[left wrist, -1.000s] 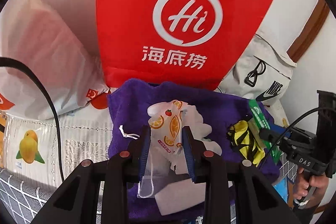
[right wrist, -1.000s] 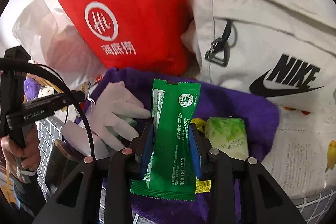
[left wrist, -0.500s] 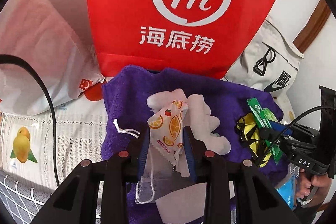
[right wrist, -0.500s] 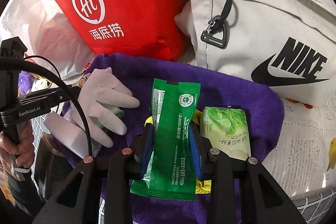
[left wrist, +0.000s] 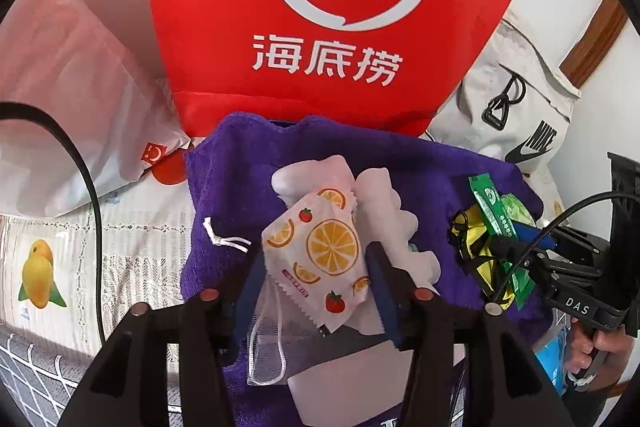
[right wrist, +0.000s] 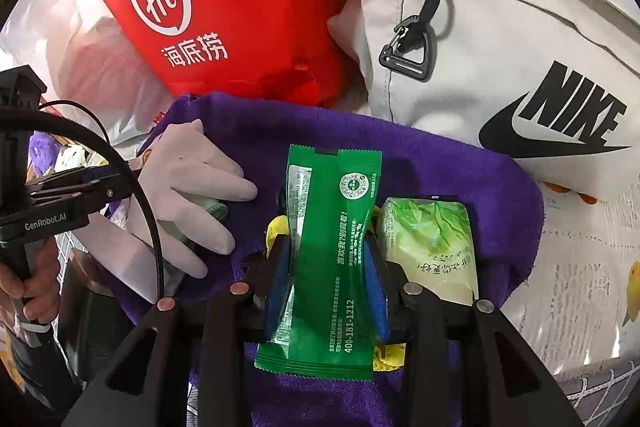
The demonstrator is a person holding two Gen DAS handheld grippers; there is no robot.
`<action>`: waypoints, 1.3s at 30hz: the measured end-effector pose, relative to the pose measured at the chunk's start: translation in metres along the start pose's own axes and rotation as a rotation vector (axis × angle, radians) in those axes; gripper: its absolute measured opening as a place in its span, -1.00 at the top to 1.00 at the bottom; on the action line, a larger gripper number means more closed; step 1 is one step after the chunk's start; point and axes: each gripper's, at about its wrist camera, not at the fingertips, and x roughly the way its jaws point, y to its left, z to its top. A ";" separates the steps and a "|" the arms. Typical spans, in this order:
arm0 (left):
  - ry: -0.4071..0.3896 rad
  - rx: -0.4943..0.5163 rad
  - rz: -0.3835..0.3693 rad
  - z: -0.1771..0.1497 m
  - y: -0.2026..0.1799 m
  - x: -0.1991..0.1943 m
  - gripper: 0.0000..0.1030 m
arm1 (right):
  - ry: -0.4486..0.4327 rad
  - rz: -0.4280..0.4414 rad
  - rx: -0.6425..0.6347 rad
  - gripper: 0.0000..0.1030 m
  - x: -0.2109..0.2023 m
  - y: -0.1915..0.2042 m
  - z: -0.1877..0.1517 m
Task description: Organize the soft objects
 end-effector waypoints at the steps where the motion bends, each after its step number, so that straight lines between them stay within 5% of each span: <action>1: 0.005 0.001 0.002 0.000 -0.001 0.001 -0.12 | 0.002 0.001 -0.001 0.27 0.001 0.000 0.000; 6: 0.016 0.003 0.005 0.000 -0.003 0.001 -0.27 | 0.010 0.017 0.002 0.18 0.003 -0.001 0.001; 10: 0.002 0.009 0.014 0.002 -0.007 -0.004 -0.39 | 0.001 0.029 -0.009 -0.22 -0.003 0.002 0.002; 23: -0.022 -0.004 0.072 0.002 -0.016 -0.040 -0.97 | -0.071 -0.049 -0.045 -0.85 -0.042 0.029 0.004; 30: -0.046 0.039 0.127 -0.008 -0.035 -0.086 -0.99 | -0.094 -0.036 0.012 -0.88 -0.079 0.037 -0.010; 39: -0.061 0.063 0.138 -0.054 -0.060 -0.142 -0.99 | -0.117 -0.111 0.027 -1.00 -0.141 0.050 -0.068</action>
